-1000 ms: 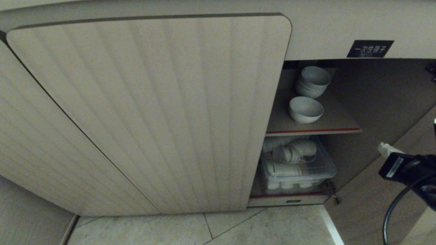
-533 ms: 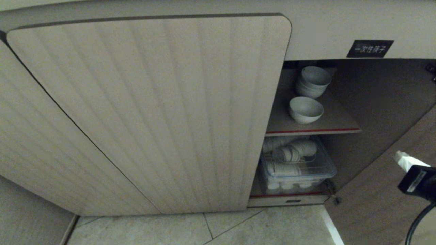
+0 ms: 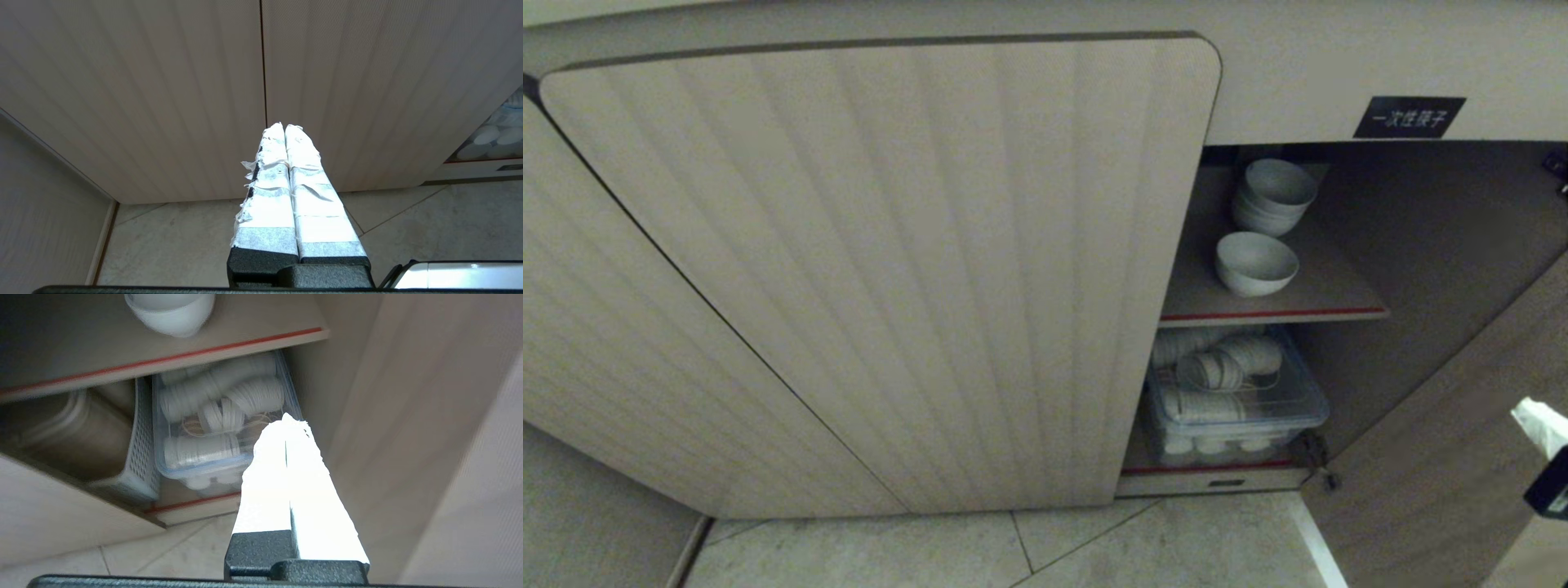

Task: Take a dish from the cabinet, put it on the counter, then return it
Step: Close the cabinet door

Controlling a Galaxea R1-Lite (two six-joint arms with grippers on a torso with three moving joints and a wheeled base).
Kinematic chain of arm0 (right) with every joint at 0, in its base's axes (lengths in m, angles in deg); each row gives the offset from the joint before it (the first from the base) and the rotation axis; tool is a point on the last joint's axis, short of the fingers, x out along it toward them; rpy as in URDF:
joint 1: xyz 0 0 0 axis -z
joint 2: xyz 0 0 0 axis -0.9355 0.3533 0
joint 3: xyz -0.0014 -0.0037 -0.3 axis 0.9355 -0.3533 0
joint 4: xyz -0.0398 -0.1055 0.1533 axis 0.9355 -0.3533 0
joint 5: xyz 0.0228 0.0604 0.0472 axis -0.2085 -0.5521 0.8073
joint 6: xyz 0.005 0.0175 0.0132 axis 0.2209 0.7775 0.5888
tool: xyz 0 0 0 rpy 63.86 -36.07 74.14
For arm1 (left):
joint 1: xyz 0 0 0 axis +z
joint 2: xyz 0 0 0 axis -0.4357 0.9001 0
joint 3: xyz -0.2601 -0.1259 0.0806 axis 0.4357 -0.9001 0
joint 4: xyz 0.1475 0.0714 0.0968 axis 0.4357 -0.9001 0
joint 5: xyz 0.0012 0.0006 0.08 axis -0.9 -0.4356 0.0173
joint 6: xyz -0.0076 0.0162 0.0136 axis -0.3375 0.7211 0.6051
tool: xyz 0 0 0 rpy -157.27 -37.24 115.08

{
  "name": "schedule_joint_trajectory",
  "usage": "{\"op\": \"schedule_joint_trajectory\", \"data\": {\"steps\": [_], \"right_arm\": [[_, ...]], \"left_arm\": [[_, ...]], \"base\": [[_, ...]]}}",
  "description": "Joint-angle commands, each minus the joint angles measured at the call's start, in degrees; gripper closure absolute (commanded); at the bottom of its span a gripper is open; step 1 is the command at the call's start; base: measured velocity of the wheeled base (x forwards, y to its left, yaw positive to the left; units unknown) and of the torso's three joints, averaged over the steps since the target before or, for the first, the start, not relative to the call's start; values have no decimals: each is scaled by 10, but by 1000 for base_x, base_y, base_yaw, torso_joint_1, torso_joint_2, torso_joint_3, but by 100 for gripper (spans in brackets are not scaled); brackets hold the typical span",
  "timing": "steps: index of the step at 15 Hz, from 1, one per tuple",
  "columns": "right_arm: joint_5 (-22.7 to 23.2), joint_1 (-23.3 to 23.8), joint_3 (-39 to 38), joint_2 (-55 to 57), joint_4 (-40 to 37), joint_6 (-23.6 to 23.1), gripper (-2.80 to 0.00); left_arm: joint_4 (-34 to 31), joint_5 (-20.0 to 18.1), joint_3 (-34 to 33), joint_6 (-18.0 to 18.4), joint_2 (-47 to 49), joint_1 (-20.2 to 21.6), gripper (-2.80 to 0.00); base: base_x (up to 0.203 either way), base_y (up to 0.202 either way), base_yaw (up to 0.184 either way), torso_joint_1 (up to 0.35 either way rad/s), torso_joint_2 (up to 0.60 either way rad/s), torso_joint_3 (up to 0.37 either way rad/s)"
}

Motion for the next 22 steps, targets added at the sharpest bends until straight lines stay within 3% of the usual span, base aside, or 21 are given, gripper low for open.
{"op": "schedule_joint_trajectory", "data": {"steps": [1, 5, 15, 22], "right_arm": [[24, 20, -22, -33, 6, -21, 0], [81, 50, -51, -93, 0, -55, 0], [76, 72, -57, -214, -98, -80, 0], [53, 82, -57, -317, -232, -100, 0]], "left_arm": [[0, 0, 0, 0, 0, 0, 0], [0, 0, 0, 0, 0, 0, 0], [0, 0, 0, 0, 0, 0, 0], [0, 0, 0, -1, 0, 0, 0]], "base": [[0, 0, 0, 0, 0, 0], [0, 0, 0, 0, 0, 0], [0, 0, 0, 0, 0, 0], [0, 0, 0, 0, 0, 0]]}}
